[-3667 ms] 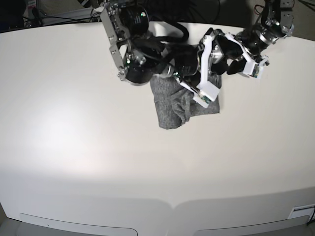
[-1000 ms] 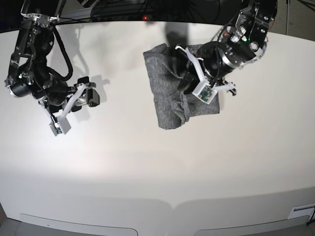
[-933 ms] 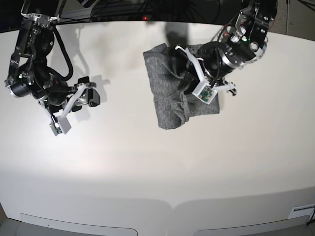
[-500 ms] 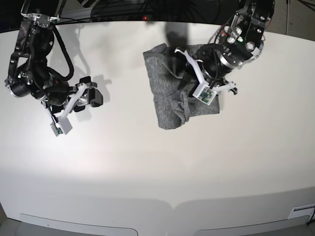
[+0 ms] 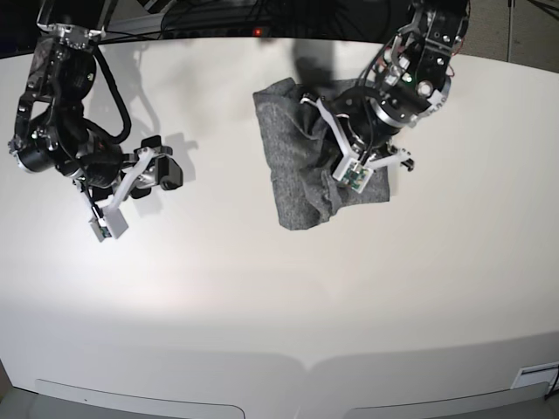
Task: Fold the T-shirt properly
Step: 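Press and tuck the folded layer with the left gripper, then pull the shirt edge with the left gripper to square the bundle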
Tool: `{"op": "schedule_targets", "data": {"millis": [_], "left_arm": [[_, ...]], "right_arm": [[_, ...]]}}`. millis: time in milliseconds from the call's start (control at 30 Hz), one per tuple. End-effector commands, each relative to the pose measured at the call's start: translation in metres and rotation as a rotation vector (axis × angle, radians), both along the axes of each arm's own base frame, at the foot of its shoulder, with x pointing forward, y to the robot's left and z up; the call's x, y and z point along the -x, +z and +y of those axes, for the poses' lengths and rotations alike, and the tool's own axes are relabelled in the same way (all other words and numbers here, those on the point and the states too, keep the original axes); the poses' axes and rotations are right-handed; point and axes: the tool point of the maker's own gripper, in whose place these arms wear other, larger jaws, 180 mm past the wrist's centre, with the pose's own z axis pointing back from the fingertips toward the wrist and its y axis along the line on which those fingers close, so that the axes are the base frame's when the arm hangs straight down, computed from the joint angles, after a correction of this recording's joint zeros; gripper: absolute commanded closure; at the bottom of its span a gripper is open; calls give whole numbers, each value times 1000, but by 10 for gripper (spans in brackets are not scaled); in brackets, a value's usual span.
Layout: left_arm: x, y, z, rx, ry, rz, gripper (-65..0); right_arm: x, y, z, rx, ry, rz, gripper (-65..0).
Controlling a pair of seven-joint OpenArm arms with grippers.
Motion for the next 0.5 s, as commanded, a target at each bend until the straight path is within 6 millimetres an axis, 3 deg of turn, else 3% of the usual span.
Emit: {"op": "schedule_targets", "data": {"millis": [0,167,333,467], "left_arm": [[-11,15,-2,27,16,-52,0],[-13,14,8,9,30,-54,0],[-29,33,44,22,145,-100,0],[-45,48,85,40,262,-151,0]], "right_arm": [[-8,12,-2,4,5,-48,-373],[-8,13,-2,4,5,-49,-373],[-8,13,-2,2,5,-50,-373],[-8,13,-2,2,5,-49,-373]]}}
